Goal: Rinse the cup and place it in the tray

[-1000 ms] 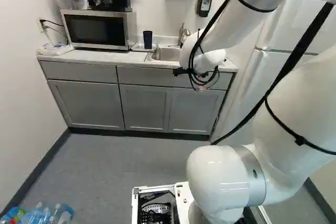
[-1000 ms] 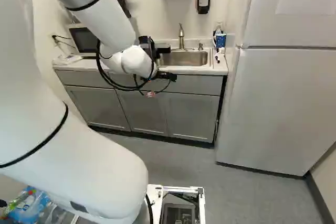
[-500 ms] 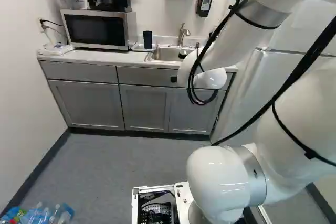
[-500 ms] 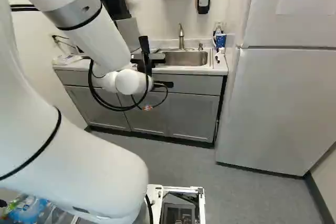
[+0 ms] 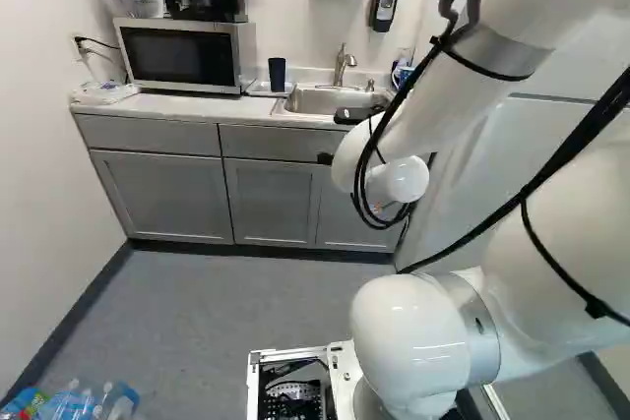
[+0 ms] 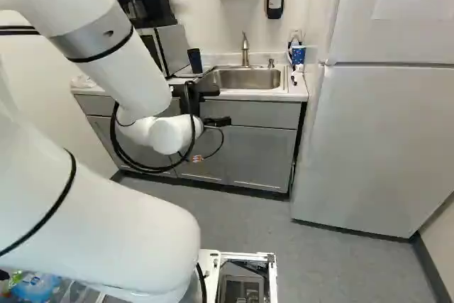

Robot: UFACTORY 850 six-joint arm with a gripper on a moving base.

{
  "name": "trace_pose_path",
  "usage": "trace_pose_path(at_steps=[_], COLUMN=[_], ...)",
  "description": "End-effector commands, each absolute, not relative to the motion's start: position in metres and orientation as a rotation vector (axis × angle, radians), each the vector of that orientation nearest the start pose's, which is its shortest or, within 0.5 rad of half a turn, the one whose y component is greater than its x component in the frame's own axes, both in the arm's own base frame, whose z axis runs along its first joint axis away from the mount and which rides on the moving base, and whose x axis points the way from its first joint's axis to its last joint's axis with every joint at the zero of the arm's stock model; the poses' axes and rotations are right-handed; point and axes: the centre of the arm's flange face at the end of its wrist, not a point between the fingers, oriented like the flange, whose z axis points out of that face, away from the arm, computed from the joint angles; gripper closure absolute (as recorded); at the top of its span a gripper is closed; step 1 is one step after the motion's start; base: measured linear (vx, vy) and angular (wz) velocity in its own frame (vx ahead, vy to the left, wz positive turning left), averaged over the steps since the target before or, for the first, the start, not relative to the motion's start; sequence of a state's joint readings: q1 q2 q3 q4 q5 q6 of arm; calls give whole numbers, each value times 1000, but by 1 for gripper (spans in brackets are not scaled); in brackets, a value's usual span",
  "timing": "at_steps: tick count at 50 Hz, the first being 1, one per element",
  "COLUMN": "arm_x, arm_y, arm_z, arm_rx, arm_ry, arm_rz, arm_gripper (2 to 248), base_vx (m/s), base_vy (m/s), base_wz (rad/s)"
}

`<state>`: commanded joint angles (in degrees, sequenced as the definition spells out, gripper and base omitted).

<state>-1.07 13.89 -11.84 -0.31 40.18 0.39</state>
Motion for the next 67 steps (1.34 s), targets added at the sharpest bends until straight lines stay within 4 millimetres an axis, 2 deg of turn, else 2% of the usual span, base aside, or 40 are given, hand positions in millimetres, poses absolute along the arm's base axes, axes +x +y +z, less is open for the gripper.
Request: trace_pose_path(at_steps=[33, 67], arm_x=[277, 270], arm_y=[-1, 0], arm_z=[369, 366], arm_rx=[-2571, -2558], arm_ry=[4, 0], arm_rz=[-1807, -1824], arm_gripper=[3, 3], base_vx=[0, 0], base_vy=[0, 0], base_wz=[0, 0])
